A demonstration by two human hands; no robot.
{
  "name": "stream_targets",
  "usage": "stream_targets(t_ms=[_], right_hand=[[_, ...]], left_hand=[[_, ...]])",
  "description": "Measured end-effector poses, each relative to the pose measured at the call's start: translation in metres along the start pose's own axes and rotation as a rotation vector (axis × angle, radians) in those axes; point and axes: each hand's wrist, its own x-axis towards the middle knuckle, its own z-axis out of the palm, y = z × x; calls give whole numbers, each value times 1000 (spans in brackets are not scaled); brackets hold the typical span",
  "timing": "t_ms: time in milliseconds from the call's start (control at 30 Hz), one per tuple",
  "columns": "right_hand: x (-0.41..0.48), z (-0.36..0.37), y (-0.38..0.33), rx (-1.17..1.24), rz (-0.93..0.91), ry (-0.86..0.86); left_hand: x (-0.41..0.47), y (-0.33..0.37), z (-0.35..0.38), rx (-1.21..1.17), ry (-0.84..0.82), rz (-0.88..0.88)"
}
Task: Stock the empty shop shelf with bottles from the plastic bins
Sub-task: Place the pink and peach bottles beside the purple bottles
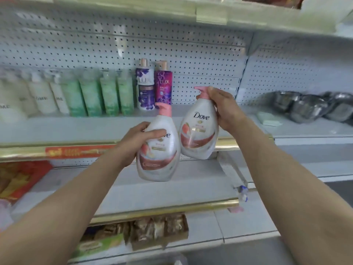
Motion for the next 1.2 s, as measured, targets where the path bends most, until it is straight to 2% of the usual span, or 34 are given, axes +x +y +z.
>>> stream_targets(t_ms=[300,500,800,1000,1100,1200], right_hand=[[133,-42,17,-107,-70,-190],[186,-57,43,-156,-86,-326],[186,-74,61,-218,-89,-420],[175,-94,55,-473,-38,-578],[174,-99,63,-538,17,-586],[184,-96,67,-627,-27,-522]], left_hand=[[95,22,46,-154,129,47],[140,25,68,-140,214,79],[159,19,63,-88,219,68],[169,18,60,-81,194,52],[173,15,57,-88,177,54],[178,12,54,-96,169,45]])
